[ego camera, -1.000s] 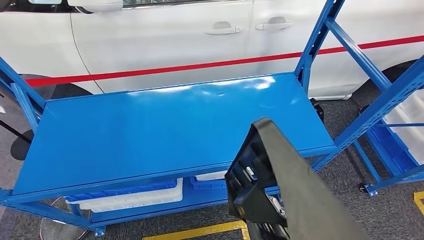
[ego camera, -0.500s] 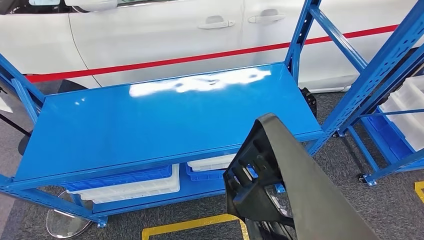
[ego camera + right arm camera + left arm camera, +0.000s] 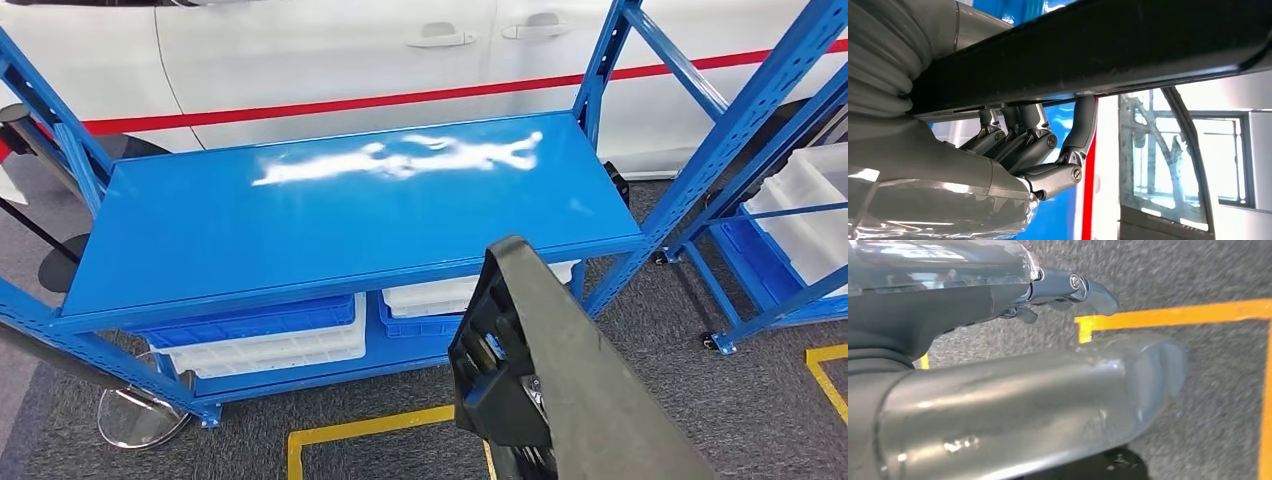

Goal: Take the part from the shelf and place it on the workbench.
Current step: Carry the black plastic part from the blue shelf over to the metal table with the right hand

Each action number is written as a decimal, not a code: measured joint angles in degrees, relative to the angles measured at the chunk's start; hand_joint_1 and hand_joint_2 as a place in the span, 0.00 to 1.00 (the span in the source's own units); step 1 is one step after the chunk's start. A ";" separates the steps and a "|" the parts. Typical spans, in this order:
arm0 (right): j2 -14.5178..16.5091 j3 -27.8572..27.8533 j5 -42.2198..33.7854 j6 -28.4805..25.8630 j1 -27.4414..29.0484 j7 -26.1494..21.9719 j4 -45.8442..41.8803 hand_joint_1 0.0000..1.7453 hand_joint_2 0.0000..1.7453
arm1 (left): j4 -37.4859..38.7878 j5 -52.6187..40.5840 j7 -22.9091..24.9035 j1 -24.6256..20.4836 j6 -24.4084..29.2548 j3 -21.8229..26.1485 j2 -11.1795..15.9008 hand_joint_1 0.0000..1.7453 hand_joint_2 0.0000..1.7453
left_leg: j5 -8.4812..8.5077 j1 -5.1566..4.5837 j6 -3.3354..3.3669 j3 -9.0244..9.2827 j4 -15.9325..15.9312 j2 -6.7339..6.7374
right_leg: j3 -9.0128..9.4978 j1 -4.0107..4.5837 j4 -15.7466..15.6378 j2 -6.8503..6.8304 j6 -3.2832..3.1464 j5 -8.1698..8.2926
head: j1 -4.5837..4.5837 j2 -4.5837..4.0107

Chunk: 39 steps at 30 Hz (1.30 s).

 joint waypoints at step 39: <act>5.92 -8.06 -1.16 7.70 6.70 -0.04 -2.21 1.00 1.00 | -0.55 -3.31 -1.23 -0.32 -1.75 0.11 0.14 0.00 0.00 | -4.20 0.76 -3.57 3.38 1.39 4.63 | 6.59 -0.61 -15.73 -1.70 -2.18 5.58 | 0.03 0.00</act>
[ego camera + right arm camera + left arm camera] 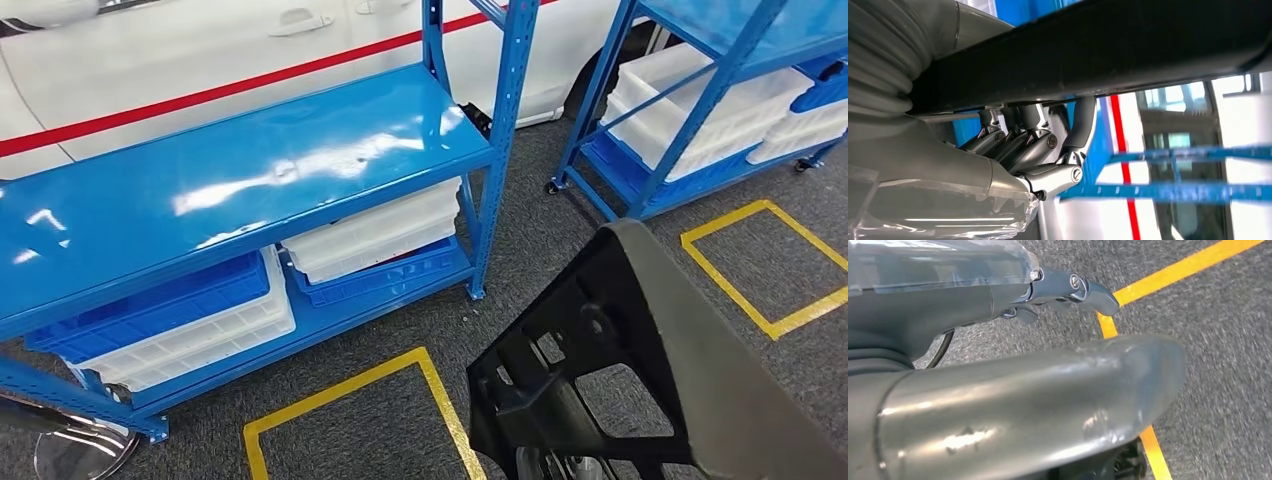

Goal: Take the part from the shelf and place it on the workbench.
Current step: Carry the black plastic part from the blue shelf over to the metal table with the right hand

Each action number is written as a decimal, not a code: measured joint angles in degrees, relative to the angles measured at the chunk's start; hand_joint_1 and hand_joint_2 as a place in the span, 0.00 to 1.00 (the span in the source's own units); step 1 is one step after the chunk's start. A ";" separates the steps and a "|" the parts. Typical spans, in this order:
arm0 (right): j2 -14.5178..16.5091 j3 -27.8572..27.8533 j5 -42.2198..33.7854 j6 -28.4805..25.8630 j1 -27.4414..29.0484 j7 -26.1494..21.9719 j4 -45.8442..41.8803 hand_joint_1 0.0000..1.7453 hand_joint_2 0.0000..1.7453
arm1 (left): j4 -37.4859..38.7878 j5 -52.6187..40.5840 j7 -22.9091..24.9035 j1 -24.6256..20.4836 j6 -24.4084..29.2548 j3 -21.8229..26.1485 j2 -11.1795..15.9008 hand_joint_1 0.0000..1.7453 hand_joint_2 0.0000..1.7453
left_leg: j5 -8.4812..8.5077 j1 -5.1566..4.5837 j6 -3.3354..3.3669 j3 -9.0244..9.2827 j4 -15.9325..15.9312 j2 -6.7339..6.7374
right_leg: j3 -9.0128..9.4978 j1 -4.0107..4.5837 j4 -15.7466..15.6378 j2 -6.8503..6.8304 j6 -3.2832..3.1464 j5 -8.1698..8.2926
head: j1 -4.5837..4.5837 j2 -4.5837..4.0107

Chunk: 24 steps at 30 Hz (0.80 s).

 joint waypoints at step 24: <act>4.19 -5.60 2.06 1.38 1.56 0.00 -1.73 1.00 1.00 | 0.00 -1.15 -0.25 0.33 0.05 -0.04 0.19 0.00 0.00 | 0.79 -0.24 2.54 0.72 -1.72 0.04 | -3.83 0.58 6.48 -0.37 1.63 -1.19 | 0.65 -0.01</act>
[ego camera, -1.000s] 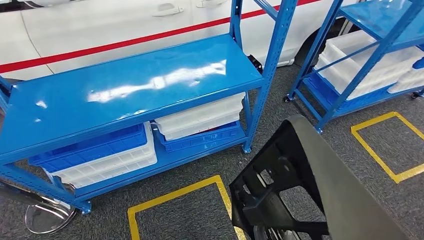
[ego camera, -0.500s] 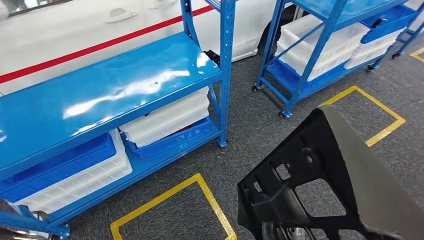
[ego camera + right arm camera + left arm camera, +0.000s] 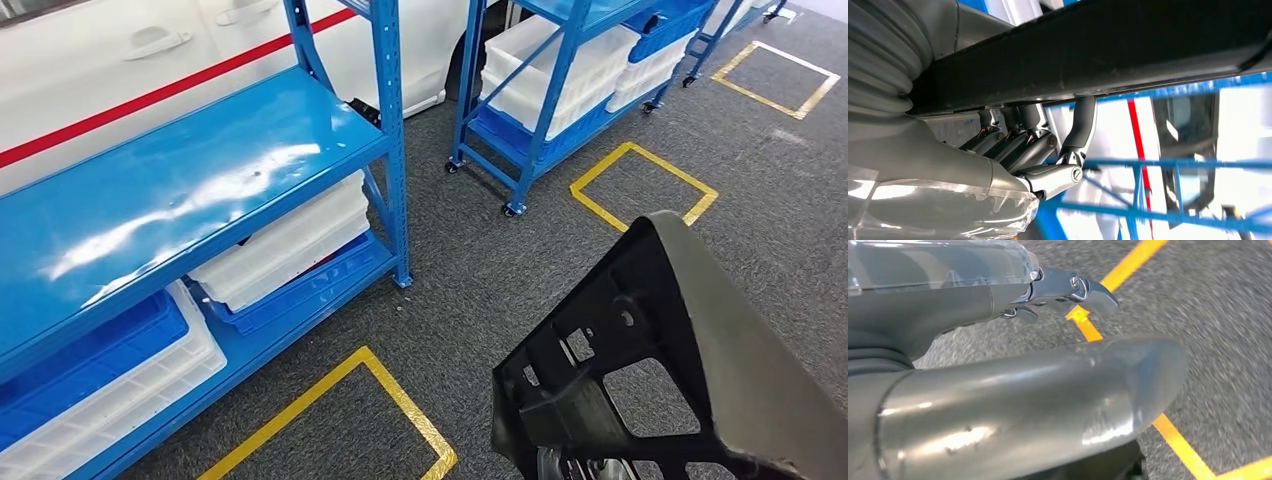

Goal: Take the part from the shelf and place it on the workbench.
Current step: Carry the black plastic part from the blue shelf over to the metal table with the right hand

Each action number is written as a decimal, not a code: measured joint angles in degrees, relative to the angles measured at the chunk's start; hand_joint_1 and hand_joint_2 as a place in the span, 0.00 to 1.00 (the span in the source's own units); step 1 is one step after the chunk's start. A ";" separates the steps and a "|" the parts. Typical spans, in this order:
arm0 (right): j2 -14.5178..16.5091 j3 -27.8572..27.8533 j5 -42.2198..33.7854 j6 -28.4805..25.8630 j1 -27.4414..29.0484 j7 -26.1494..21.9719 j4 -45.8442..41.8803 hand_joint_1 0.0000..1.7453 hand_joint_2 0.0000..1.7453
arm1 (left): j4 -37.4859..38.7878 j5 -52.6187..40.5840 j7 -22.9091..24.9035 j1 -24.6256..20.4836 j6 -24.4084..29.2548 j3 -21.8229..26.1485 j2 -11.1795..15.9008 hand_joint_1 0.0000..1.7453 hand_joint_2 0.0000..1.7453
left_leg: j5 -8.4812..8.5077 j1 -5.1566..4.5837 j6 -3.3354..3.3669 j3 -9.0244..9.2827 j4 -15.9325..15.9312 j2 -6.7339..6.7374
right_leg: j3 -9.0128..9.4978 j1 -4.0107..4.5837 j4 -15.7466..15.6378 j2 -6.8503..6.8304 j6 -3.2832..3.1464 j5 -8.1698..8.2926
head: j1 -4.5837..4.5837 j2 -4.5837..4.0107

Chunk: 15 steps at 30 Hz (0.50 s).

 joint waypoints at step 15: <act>0.52 0.30 2.48 -4.62 -2.45 0.00 0.51 1.00 1.00 | 0.00 -0.46 0.86 0.04 -1.02 0.50 0.13 0.00 0.00 | -2.78 0.11 -1.81 -3.44 8.63 -6.85 | 2.13 0.48 -5.97 6.90 -3.42 2.40 | -0.73 0.01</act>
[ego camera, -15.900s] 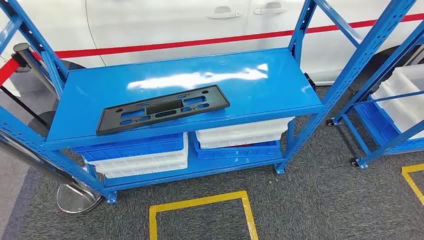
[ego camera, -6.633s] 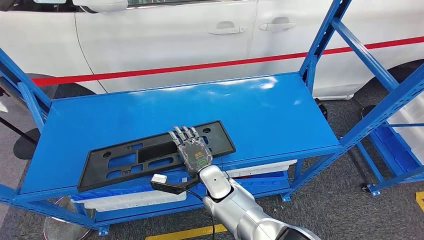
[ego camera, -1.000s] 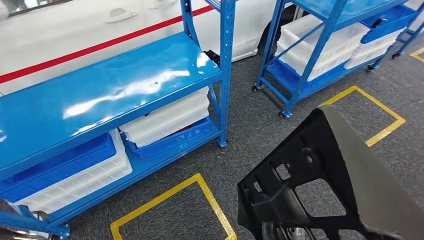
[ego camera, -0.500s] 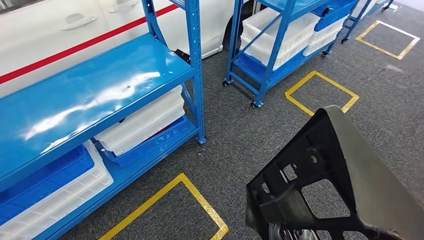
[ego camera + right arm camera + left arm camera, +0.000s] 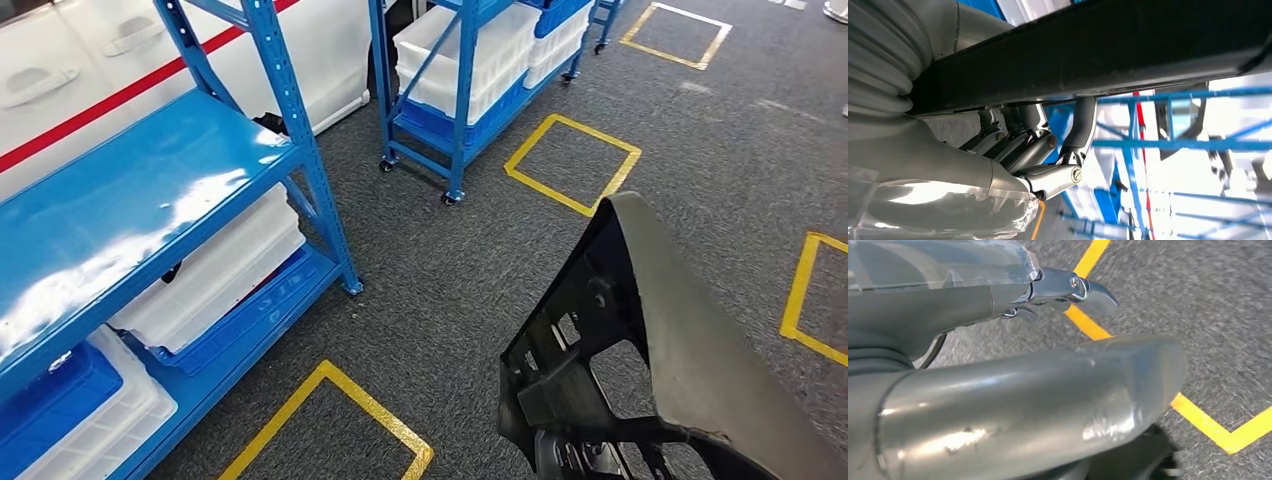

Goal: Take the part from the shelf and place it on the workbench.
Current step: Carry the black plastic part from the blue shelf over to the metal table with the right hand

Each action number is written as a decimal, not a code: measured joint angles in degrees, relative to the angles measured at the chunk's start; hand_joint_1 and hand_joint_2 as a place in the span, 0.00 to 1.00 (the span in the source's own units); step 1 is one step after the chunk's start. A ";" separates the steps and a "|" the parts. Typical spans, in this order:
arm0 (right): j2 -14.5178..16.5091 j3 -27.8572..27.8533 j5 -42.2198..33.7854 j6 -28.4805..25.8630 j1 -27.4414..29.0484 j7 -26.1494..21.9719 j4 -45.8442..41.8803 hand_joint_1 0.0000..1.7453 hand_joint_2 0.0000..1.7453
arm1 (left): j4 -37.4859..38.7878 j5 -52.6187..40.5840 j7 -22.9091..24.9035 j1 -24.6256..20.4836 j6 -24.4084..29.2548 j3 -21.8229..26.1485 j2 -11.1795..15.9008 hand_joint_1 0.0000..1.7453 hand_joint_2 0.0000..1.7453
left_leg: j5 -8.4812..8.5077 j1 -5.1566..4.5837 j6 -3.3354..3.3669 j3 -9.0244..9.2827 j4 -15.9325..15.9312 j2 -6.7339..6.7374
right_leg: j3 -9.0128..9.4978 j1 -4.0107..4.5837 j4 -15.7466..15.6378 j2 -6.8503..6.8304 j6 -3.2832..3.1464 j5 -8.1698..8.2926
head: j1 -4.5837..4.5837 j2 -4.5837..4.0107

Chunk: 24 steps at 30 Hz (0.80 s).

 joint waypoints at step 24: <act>-0.49 0.09 0.65 -0.50 1.47 0.00 -0.92 1.00 1.00 | 0.00 -1.62 -0.37 -0.61 0.67 0.80 0.17 0.00 0.00 | -2.17 0.16 -0.77 1.74 -2.48 3.79 | 0.05 -0.27 -0.47 -5.39 0.36 -0.26 | -0.21 -0.01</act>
